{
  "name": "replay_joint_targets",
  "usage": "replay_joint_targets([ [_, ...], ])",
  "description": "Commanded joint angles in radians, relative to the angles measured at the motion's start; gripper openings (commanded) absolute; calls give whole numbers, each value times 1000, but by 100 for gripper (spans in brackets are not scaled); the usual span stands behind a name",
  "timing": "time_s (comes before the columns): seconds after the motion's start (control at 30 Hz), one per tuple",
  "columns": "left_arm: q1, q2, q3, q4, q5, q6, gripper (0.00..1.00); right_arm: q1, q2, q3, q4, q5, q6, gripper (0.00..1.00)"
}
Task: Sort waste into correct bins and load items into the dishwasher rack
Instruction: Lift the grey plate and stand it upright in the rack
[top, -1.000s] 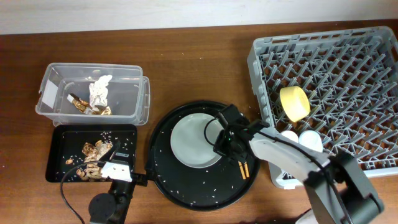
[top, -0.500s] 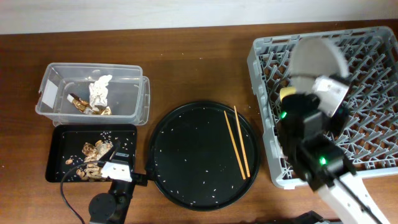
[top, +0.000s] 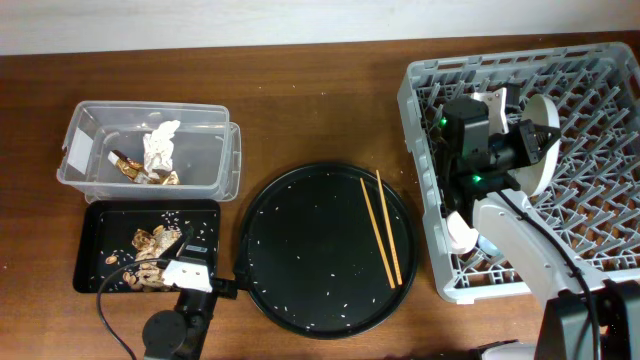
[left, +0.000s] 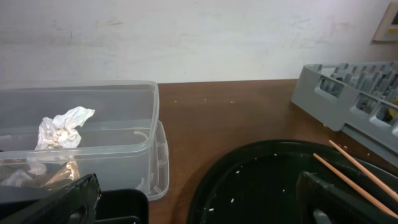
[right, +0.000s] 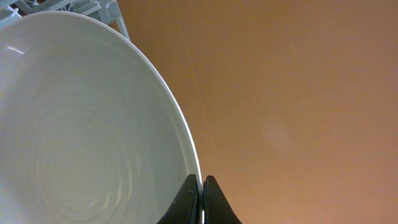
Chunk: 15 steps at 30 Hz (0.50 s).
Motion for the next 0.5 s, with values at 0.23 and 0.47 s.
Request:
replay_joint_targets([
  [0.23, 5, -5, -8, 3, 7, 15, 99, 126, -31, 6, 126, -7, -15, 88],
  [0.47, 5, -5, -8, 3, 7, 15, 99, 434, -284, 11, 165, 52, -14, 96],
])
